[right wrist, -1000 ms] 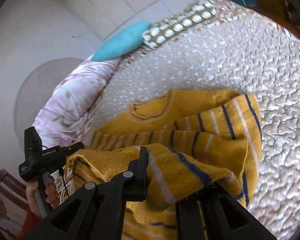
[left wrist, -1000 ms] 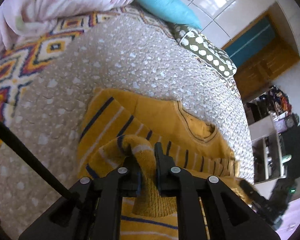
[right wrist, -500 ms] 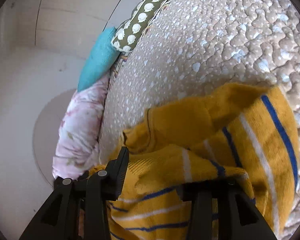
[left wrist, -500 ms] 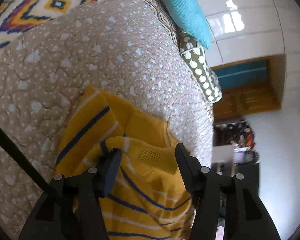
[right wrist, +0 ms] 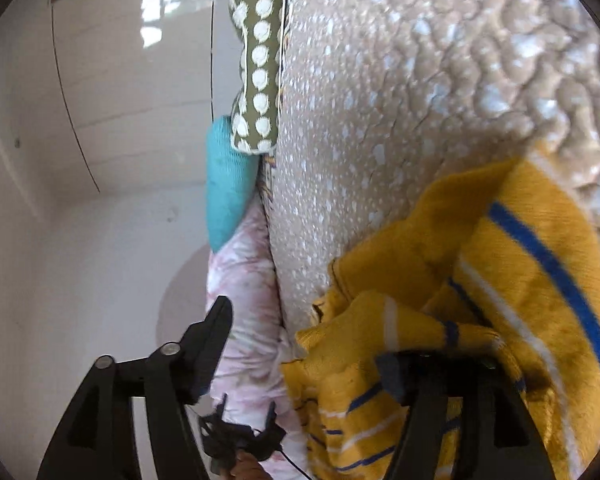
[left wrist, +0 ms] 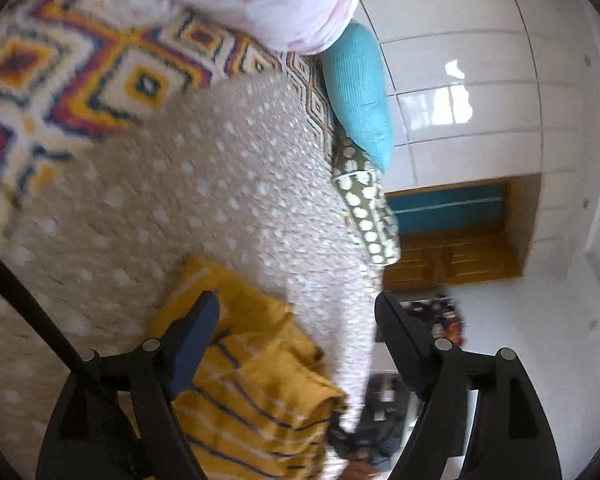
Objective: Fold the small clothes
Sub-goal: 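Open both grippers and release the folded sweater onto the quilt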
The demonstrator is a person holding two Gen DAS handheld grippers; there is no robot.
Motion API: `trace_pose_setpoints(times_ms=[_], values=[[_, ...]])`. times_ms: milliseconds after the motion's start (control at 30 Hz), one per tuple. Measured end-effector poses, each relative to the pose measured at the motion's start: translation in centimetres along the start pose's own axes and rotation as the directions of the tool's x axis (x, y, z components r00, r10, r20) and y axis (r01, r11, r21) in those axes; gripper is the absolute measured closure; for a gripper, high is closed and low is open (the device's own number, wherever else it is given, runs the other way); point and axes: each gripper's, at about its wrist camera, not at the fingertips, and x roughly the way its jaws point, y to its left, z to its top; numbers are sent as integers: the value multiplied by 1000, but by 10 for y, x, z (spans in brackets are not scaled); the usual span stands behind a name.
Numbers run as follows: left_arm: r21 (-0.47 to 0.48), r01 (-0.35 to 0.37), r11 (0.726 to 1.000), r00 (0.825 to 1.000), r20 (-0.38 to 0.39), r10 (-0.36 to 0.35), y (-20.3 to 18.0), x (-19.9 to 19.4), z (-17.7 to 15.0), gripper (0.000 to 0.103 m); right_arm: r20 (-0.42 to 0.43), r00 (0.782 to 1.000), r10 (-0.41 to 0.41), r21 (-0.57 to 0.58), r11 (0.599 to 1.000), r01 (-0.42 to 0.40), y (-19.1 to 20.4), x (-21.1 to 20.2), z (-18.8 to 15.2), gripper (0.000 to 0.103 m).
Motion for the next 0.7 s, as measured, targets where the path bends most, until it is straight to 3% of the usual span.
trace_pose_setpoints(times_ms=[100,233,367,400,433,467,533,567,600,667,700], values=[[76,-68,995,998,-9,69,-4,-12,-10,24,37,999,-1,37,999,0,7,-13,-5,14],[187,-176,967,983,-26,184,-3,-22,-39,24,15,996,-86,-82,993,87,30,-14,-17,13],[333,-275,902,952,-34,303,-3,-18,-79,24,-10,988,-154,-214,966,148,48,-15,-40,12],[383,-290,877,944,-33,327,-5,-15,-90,24,-12,985,-173,-250,954,165,51,-14,-45,15],[432,-302,850,937,-32,349,-6,-11,-101,24,-11,980,-201,-305,934,188,55,-15,-51,26],[470,-312,826,929,-28,368,-5,-8,-108,24,-5,970,-242,-378,899,222,62,-11,-60,33],[553,-346,758,906,-14,424,-5,0,-123,24,22,934,-355,-517,796,315,71,1,-74,57],[579,-361,731,895,-7,447,-3,3,-128,25,46,907,-418,-592,720,362,76,11,-82,61],[595,-361,718,893,-3,451,-1,2,-132,27,66,884,-462,-642,659,392,77,18,-87,66],[601,-344,722,902,-1,431,1,-4,-135,28,134,832,-538,-713,531,458,77,37,-87,66],[595,-338,730,910,7,415,2,-10,-134,28,168,811,-560,-726,486,487,76,44,-83,66]])
